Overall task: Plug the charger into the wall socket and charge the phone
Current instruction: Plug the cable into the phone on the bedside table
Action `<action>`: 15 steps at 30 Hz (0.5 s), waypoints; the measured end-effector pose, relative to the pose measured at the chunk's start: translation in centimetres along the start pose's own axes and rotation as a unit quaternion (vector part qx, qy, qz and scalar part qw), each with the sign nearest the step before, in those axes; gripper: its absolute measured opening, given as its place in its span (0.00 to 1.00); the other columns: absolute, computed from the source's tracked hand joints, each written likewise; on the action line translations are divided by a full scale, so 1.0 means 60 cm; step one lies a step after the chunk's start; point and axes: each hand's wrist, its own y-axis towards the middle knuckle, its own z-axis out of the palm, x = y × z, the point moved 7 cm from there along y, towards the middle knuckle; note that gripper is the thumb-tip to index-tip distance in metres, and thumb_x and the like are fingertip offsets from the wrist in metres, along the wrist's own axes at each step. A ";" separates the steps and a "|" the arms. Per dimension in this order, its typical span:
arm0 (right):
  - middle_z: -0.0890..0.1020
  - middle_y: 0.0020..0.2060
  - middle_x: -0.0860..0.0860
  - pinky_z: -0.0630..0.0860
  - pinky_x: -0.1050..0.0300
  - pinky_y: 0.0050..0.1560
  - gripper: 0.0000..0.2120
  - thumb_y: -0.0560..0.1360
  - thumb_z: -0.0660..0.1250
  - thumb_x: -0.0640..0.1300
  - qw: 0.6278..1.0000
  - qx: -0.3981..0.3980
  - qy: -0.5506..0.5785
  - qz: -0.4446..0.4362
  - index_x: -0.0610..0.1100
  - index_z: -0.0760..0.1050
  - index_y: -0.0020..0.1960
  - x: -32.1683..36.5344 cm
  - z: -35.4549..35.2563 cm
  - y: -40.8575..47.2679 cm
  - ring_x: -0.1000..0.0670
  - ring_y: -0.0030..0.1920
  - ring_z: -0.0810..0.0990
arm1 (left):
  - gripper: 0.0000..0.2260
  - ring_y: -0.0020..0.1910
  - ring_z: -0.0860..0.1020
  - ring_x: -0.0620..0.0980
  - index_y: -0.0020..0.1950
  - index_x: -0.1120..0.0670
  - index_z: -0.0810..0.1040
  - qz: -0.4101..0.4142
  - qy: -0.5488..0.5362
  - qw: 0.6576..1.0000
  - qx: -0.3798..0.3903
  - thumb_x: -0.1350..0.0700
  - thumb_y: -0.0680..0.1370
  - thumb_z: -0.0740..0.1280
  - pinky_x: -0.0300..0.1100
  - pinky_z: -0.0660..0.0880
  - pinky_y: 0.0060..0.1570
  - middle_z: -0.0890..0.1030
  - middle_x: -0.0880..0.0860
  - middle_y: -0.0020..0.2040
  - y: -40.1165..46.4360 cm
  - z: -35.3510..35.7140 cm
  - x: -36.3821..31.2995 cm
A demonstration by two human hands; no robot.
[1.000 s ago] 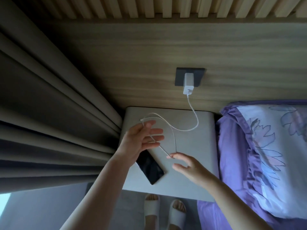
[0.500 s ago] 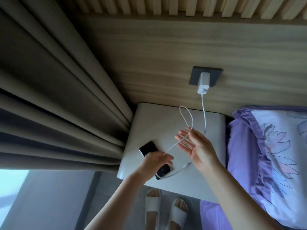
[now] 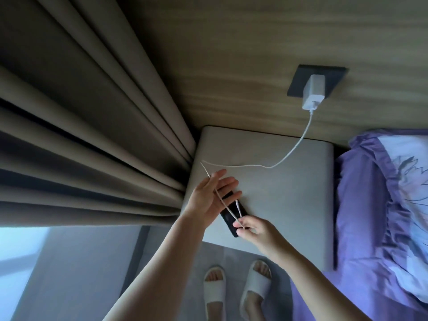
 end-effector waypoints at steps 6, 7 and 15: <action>0.83 0.42 0.51 0.70 0.61 0.45 0.02 0.75 0.67 0.42 0.981 -0.147 -0.125 0.021 0.46 0.79 0.46 -0.038 -0.033 0.001 0.52 0.47 0.81 | 0.09 0.47 0.80 0.57 0.51 0.59 0.75 -0.046 -0.020 0.999 -0.019 0.57 0.82 0.57 0.53 0.79 0.39 0.79 0.61 0.44 0.011 -0.030 -0.006; 0.83 0.43 0.50 0.69 0.62 0.44 0.03 0.75 0.67 0.41 0.974 -0.174 -0.147 0.012 0.43 0.78 0.47 -0.037 -0.038 -0.001 0.51 0.47 0.80 | 0.08 0.46 0.80 0.57 0.50 0.59 0.75 -0.053 -0.027 0.998 -0.020 0.58 0.82 0.57 0.53 0.78 0.40 0.79 0.61 0.44 0.013 -0.033 -0.008; 0.82 0.42 0.48 0.79 0.56 0.50 0.08 0.75 0.65 0.32 0.870 -0.371 0.319 0.061 0.41 0.79 0.49 -0.086 -0.080 -0.049 0.48 0.45 0.78 | 0.06 0.48 0.80 0.57 0.50 0.57 0.76 -0.075 0.054 0.995 -0.043 0.58 0.80 0.61 0.52 0.77 0.43 0.78 0.61 0.48 0.011 -0.097 -0.003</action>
